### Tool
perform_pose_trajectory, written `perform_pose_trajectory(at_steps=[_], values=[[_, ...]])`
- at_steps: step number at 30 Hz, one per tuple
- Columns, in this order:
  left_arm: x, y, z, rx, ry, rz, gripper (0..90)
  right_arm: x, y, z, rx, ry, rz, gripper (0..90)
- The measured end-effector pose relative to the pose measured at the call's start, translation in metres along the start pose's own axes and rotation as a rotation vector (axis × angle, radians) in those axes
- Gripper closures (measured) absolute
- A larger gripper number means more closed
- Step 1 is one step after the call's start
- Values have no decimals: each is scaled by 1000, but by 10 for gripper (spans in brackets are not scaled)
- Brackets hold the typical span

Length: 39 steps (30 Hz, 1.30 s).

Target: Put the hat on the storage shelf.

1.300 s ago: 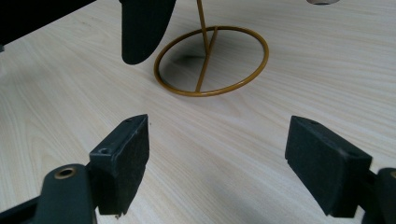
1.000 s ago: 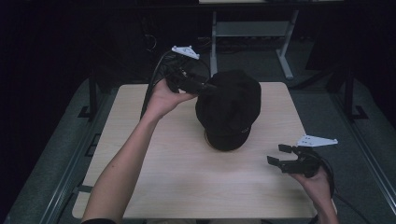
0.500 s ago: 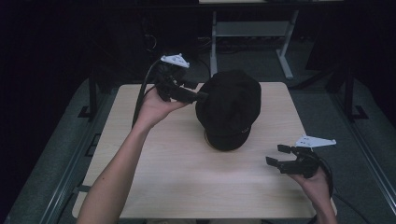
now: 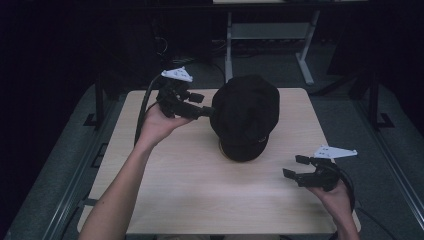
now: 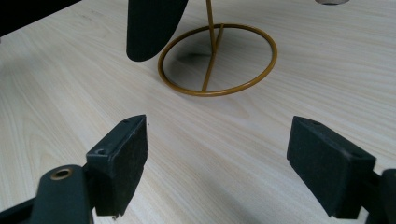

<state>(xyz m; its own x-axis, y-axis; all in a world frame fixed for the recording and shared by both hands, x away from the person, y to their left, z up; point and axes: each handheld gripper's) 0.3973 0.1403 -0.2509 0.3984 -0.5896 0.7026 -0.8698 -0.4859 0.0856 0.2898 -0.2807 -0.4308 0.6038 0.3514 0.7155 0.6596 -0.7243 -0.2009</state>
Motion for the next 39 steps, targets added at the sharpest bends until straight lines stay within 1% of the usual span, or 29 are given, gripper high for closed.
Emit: perform_pose_trajectory(at_steps=[5, 8, 11, 12, 15, 19, 22, 27, 28, 32, 36, 37, 38, 39], values=[[-8, -1, -2, 4, -1, -8, 331, 0, -1, 0, -4, 1, -11, 199], [-12, -2, -3, 5, 0, -11, 330, 0, -1, 0, -4, 2, -8, 198], [-16, -1, -1, 0, -4, -20, 328, 0, -1, 1, 1, -4, 1, 198], [-17, -1, 0, 2, -9, -16, 327, 0, -1, 2, 0, -4, -1, 195], [-23, 0, 3, -5, -10, -27, 325, 0, -2, 2, -3, -6, -3, 192], [-31, 0, 6, -5, -22, -34, 319, 0, -3, 2, -5, -8, -4, 190], [-37, 0, 7, 0, -20, -34, 318, 0, -4, 3, -6, -10, -10, 189], [-44, 1, 8, 1, -16, -46, 312, 1, -5, 4, -8, -13, -11, 185], [-46, 0, 8, 2, -20, -43, 312, 1, -5, 4, -8, -13, -10, 185], [-51, 1, 10, 1, -18, -54, 311, 1, -5, 3, -9, -13, -12, 185], [-57, 2, 11, 4, -19, -58, 311, 0, -6, 3, -7, -15, -7, 184], [-59, 2, 11, 5, -26, -52, 310, 0, -6, 2, -7, -14, -10, 184], [-60, 3, 12, 5, -24, -60, 308, 0, -6, 2, -6, -14, -9, 184], [-61, 3, 12, 6, -24, -57, 307, 0, -6, 2, -6, -13, -9, 184]])
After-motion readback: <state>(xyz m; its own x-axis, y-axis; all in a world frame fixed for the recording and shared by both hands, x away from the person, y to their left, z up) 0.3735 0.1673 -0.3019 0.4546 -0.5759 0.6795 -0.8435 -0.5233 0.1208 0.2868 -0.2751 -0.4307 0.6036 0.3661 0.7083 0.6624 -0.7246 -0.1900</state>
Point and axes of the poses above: each handheld gripper's, and its own axes: z roughly forward along the jaws, x roughly out of its top, y roughly to its right, and after that the axes turned 10 degrees about -y, right-handed
